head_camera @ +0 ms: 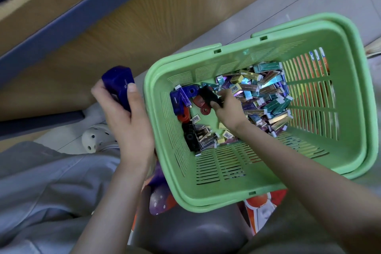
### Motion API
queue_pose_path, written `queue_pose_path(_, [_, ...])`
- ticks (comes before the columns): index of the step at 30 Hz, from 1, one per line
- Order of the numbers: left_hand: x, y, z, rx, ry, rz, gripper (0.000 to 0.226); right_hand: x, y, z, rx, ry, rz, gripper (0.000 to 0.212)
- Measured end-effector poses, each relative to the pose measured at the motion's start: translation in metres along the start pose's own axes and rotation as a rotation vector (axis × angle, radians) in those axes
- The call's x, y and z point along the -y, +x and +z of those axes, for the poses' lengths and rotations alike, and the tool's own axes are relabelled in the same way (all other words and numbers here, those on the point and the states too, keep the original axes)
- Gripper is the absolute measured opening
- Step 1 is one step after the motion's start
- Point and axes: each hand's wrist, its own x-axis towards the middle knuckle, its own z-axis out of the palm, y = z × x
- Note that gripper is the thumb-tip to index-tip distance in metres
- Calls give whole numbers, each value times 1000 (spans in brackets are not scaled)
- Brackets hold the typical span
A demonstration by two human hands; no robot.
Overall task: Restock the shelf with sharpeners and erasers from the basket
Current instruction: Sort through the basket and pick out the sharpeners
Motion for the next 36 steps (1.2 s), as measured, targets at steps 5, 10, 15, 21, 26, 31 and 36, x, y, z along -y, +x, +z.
queue_pose_path(5, [5, 11, 22, -58, 16, -52, 24, 4, 17, 24, 14, -27, 90, 39])
queue_pose_path(10, [10, 14, 29, -119, 52, -23, 24, 16, 8, 26, -141, -442, -366, 43])
queue_pose_path(15, [10, 16, 26, -86, 58, -31, 25, 35, 22, 41, 65, -642, -446, 52])
queue_pose_path(21, [10, 20, 28, -108, 64, -51, 31, 42, 32, 42, 10, -629, -391, 41])
queue_pose_path(26, [14, 21, 28, -101, 172, 15, 34, 43, 24, 45, -152, -458, -395, 23])
queue_pose_path(31, [16, 20, 29, -103, 222, 62, 33, 26, 0, 9, -200, -187, -394, 21])
queue_pose_path(36, [17, 20, 30, -109, 241, 86, 31, -22, 8, -50, -161, -487, -106, 35])
